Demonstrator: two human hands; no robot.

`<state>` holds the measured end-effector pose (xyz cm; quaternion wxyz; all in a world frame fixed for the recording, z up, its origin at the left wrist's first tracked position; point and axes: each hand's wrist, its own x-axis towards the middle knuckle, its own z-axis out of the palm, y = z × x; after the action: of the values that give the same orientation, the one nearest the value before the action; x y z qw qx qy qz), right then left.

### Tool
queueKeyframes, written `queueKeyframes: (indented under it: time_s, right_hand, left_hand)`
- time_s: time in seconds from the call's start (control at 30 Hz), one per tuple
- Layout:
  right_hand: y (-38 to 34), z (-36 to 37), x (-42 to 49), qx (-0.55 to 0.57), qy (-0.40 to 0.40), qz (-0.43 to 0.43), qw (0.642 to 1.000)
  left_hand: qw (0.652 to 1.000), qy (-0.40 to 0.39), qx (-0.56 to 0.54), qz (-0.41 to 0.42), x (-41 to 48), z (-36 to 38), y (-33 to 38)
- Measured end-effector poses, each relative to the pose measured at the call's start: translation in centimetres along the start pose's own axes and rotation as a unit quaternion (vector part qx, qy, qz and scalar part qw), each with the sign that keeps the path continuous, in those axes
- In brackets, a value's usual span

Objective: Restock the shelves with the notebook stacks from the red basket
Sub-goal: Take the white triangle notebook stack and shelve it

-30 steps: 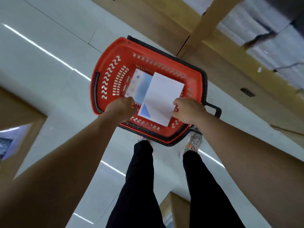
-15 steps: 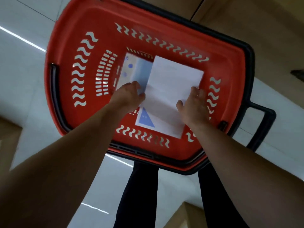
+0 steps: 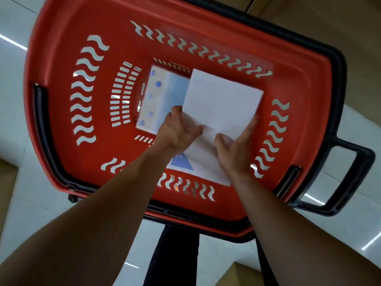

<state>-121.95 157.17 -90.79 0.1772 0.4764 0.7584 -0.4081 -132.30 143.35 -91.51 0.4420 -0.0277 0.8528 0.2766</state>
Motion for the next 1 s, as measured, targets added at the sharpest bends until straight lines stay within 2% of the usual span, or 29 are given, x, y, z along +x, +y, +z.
queueKeyframes:
  time_s: [0.13,0.27,0.43,0.6,0.77,1.0]
  right_hand:
    - [0.1,0.2,0.1,0.054,0.012,0.029,0.998]
    - [-0.2,0.5,-0.7,0.062,0.02,0.003,0.998]
    - [-1.0,-0.3,-0.7,0.083,-0.018,-0.035,0.996]
    - [-2.6,-1.9,-1.6,0.058,-0.026,-0.073,0.995]
    - [-5.3,-5.7,-4.9,0.084,-0.045,-0.078,0.992]
    - [-11.2,-14.5,-11.4,0.084,-0.077,-0.129,0.985]
  left_hand:
    - [0.998,0.011,-0.058,-0.013,-0.5,0.9,-0.1]
    - [0.993,0.035,-0.111,-0.026,-0.9,0.8,-0.7]
    - [0.984,0.049,-0.17,-0.027,-1.8,-0.6,-0.7]
    - [0.97,0.056,-0.237,-0.027,-4.3,-2.7,0.0]
    - [0.963,0.036,-0.266,-0.011,-9.3,-5.3,2.1]
    - [0.947,0.138,-0.291,-0.003,-19.7,-10.2,7.2]
